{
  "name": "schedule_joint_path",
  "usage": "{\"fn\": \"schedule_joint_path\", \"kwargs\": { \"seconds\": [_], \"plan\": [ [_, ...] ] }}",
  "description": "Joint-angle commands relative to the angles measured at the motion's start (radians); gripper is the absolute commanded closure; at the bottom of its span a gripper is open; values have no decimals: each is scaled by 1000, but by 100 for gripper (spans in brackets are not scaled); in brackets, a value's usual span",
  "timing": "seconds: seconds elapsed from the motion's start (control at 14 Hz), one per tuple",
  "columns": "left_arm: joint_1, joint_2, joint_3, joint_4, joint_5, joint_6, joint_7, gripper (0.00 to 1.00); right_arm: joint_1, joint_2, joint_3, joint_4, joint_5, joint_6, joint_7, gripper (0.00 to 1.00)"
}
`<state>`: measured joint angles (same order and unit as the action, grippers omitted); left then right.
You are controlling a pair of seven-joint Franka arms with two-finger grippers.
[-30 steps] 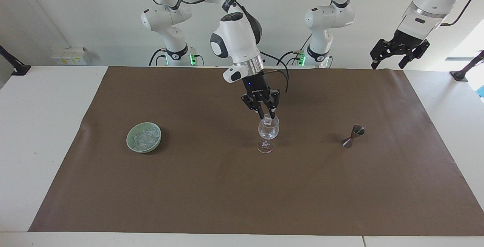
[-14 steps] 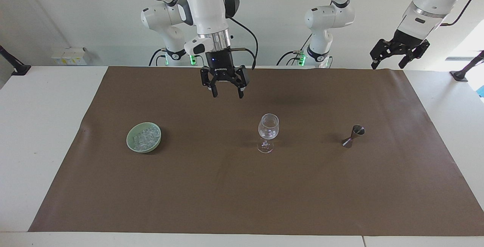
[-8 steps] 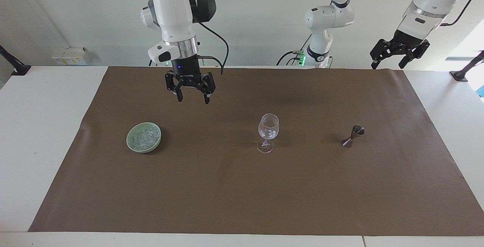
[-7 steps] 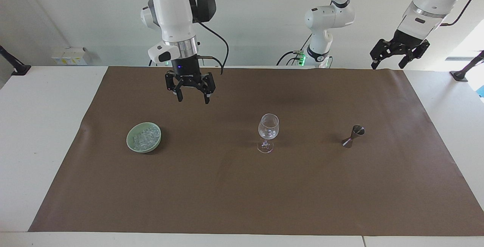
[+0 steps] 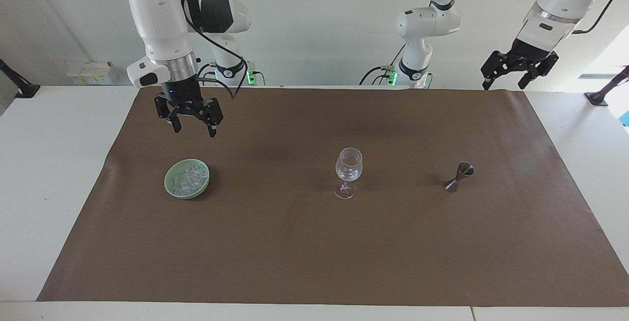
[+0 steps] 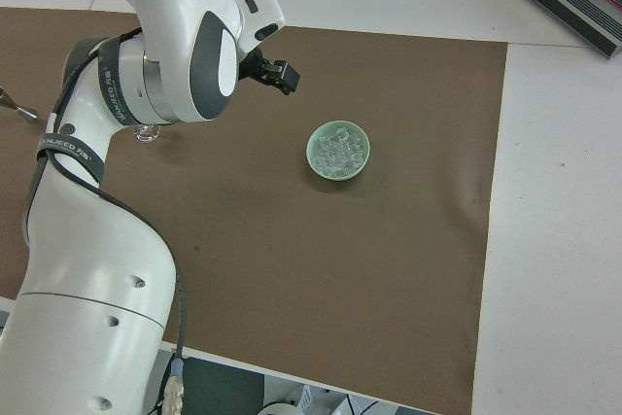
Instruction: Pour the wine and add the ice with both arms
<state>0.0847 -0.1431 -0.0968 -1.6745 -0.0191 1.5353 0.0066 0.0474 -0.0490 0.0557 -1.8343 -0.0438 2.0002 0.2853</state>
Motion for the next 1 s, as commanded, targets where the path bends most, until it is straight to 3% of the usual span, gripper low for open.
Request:
{"fn": "schedule_joint_path", "kwargs": {
  "seconds": [0.0,0.5,0.93],
  "plan": [
    [3,-20,3,-25,-8,11,3,0,-27,-15,10,56,-18,-98,-55,0],
    [3,-21,3,-25,-8,11,3,0,-69,54,9,317,-4,-313,-129,0],
    [3,-20,3,-25,-8,11,3,0,-78,25,10,248,5,-310,-152,0]
  ]
}}
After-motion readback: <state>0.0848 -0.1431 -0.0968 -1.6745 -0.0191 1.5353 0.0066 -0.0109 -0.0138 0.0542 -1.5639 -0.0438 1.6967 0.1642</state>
